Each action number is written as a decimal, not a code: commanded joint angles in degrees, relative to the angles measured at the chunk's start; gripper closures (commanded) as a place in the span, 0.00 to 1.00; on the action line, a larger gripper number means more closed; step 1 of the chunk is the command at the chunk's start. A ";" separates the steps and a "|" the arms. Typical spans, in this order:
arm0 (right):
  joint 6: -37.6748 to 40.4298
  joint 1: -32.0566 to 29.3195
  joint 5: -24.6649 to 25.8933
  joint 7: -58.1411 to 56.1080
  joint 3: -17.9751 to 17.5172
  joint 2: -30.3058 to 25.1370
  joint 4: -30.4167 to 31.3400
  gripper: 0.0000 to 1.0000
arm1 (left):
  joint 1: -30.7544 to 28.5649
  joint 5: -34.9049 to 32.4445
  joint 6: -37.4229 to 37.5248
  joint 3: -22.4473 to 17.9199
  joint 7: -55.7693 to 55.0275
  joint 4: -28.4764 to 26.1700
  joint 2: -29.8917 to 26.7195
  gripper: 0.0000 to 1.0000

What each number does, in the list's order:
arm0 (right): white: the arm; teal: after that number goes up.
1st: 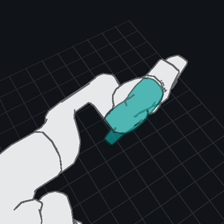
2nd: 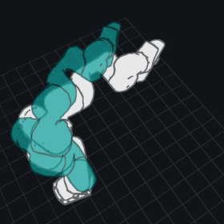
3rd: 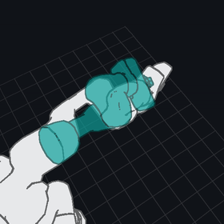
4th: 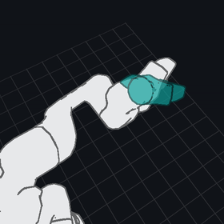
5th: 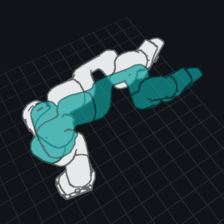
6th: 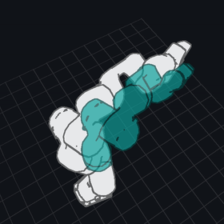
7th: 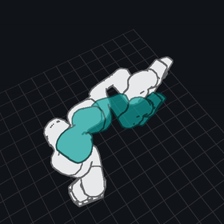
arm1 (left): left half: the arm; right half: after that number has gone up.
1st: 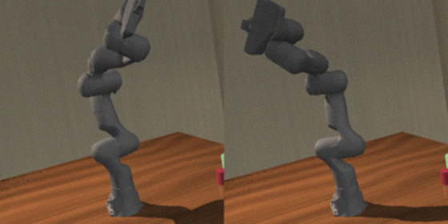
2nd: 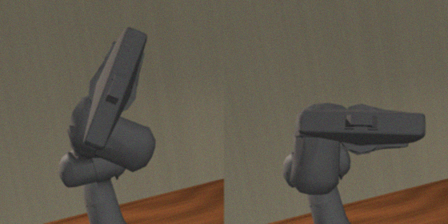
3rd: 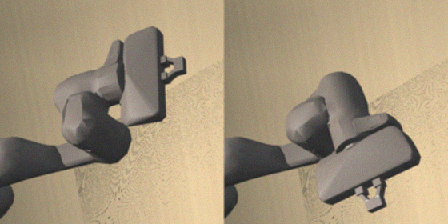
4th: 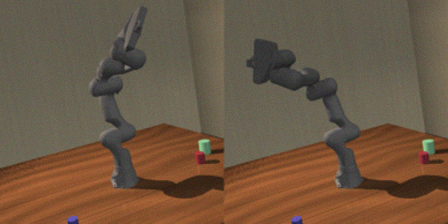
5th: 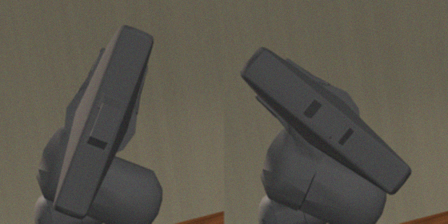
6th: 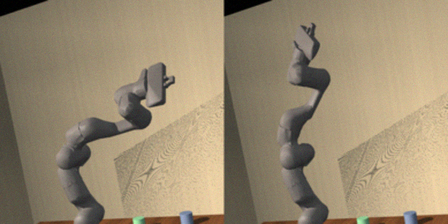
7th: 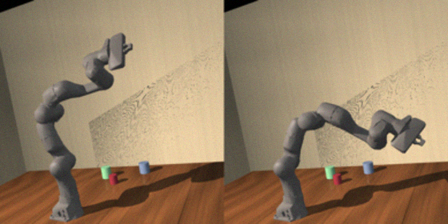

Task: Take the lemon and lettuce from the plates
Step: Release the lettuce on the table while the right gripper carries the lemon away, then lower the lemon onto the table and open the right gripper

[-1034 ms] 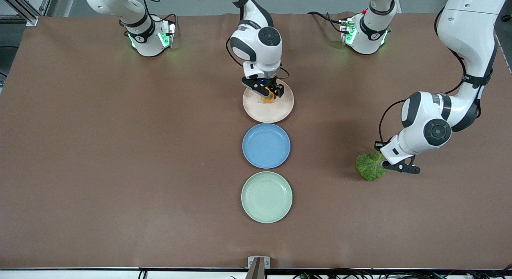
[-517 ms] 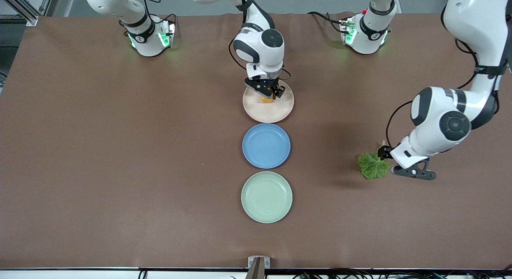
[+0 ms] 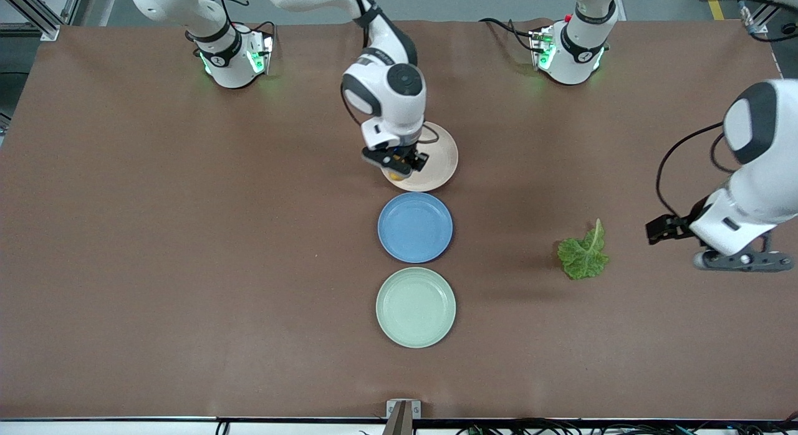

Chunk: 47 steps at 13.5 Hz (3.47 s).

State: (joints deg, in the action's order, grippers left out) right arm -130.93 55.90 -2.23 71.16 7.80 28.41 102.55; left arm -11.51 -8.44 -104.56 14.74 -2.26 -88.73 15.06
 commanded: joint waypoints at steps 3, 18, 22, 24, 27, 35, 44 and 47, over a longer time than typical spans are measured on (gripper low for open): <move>2.08 -16.13 0.30 -23.65 -1.21 -8.89 6.60 0.98 | -0.45 0.88 14.71 0.20 0.06 10.50 -0.29 0.00; -6.53 -47.01 -3.13 -73.61 -1.65 -4.16 13.47 0.96 | 10.01 10.38 19.75 -9.29 -0.90 -6.01 -22.61 0.00; -10.56 -47.11 -3.48 -74.32 -2.08 -2.05 14.69 0.96 | 9.40 10.11 19.57 -7.88 -1.96 -6.99 -23.68 0.00; -13.11 -47.11 -3.48 -74.32 -3.48 -1.43 16.09 0.97 | 9.40 9.85 19.65 -7.88 -1.70 -6.99 -23.59 0.00; -13.39 -47.02 -4.71 -74.32 -4.02 -1.43 16.72 0.90 | 9.57 9.32 18.95 -7.88 -1.70 -6.90 -23.06 0.00; 5.73 -49.65 -4.36 -77.49 -3.67 -6.16 7.43 0.00 | 9.40 7.83 15.87 -7.88 -1.17 -6.99 -22.44 0.00; 40.29 -51.76 -0.23 -77.23 1.34 -11.71 -17.71 0.00 | 9.40 7.83 15.87 -7.88 -0.82 -6.63 -22.62 0.00; 44.26 -52.99 -0.31 -77.31 1.34 -11.27 -24.39 0.00 | 9.49 7.83 15.61 -7.88 -0.91 -6.64 -22.27 0.00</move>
State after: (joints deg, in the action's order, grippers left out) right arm -88.97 4.52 -3.09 -5.66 9.79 16.13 82.71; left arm -1.78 0.56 -88.32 6.58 -3.67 -95.18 -6.97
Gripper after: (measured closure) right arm 0.000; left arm 0.000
